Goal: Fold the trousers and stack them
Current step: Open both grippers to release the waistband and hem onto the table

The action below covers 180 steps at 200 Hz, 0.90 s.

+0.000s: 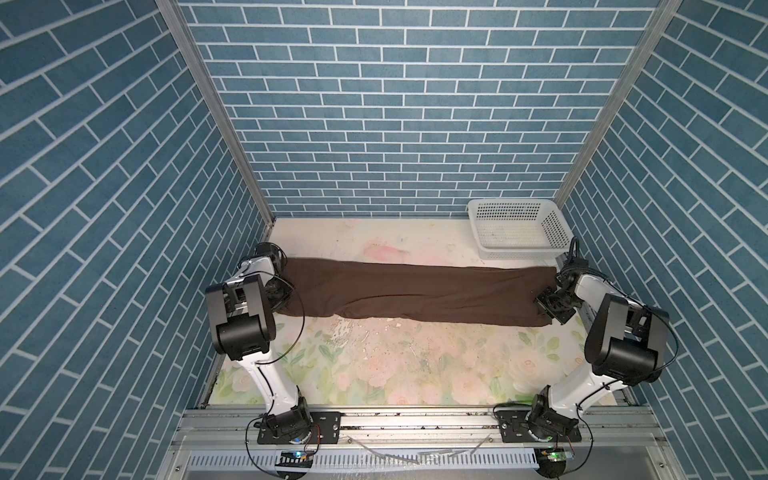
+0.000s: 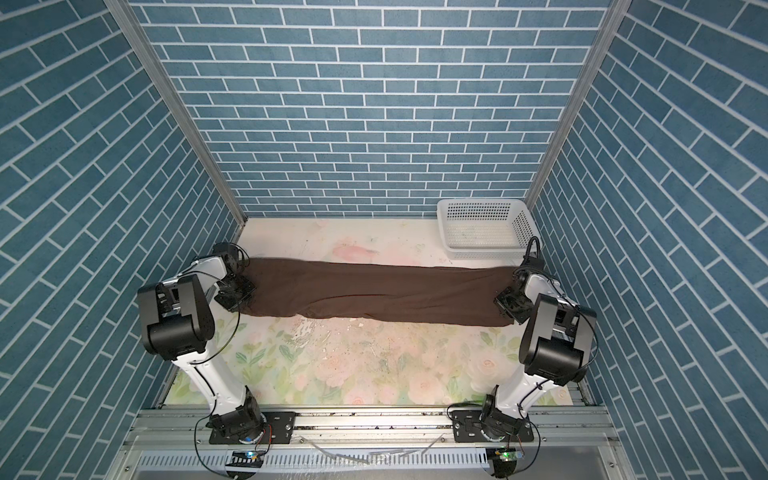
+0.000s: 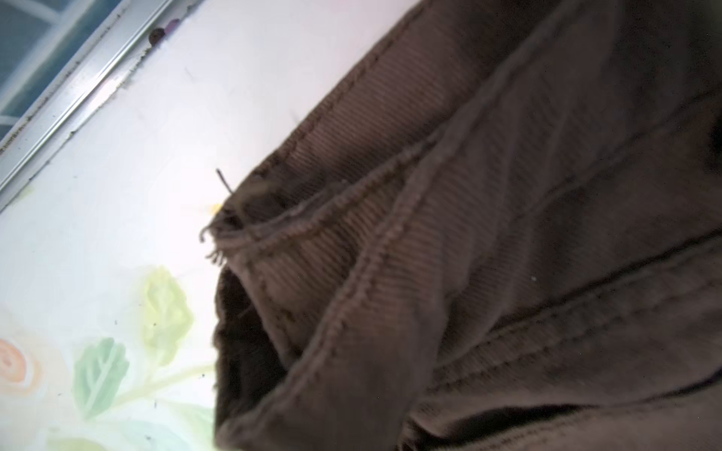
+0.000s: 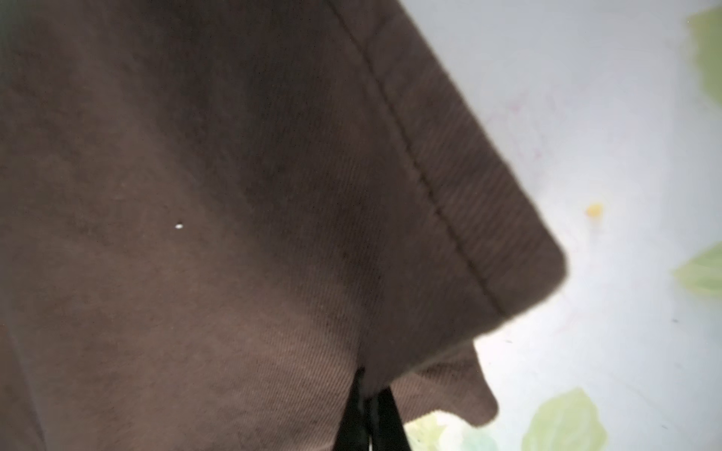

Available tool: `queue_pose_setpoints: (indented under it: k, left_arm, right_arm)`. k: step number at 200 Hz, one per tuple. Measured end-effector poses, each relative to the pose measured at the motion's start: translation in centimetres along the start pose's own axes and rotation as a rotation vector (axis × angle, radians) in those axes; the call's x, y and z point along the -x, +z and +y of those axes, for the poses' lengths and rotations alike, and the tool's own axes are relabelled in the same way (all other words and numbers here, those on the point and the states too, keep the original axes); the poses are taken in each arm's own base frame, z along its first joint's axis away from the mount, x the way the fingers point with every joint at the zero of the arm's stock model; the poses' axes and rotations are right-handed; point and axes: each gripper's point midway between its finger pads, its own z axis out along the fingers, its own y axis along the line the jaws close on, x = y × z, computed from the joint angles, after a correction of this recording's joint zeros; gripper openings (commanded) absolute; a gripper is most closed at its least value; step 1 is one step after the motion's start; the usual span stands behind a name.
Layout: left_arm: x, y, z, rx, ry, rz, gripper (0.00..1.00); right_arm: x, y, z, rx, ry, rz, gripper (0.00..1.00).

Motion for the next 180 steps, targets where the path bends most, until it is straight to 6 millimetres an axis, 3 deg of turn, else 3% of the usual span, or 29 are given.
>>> queue_pose_setpoints:
  k: [76,128,147,156,171,180]
  left_arm:
    - [0.5,-0.8,2.9,0.031,-0.066,0.038,0.0]
    - [0.1,-0.7,3.5,0.05,-0.066,0.051,0.0]
    - [0.0,-0.7,3.9,0.068,-0.063,0.053,0.0]
    - [0.0,-0.8,4.1,0.081,-0.062,0.054,0.13]
    - [0.4,-1.2,4.6,0.103,-0.06,0.042,0.46]
    - [1.0,-1.5,4.8,0.108,-0.066,0.027,0.58]
  right_arm:
    - [-0.2,-5.0,-2.6,-0.048,0.007,-0.043,0.0]
    - [-2.8,-2.4,-5.3,-0.113,0.029,0.027,0.0]
    - [-3.6,-1.7,-6.3,-0.145,0.033,0.047,0.14]
    - [-3.4,-1.6,-6.6,-0.164,0.025,0.036,0.19]
    - [-2.5,-1.9,-7.1,-0.18,0.031,-0.006,0.22]
    - [-2.0,-2.2,-7.1,-0.181,0.033,-0.033,0.24]
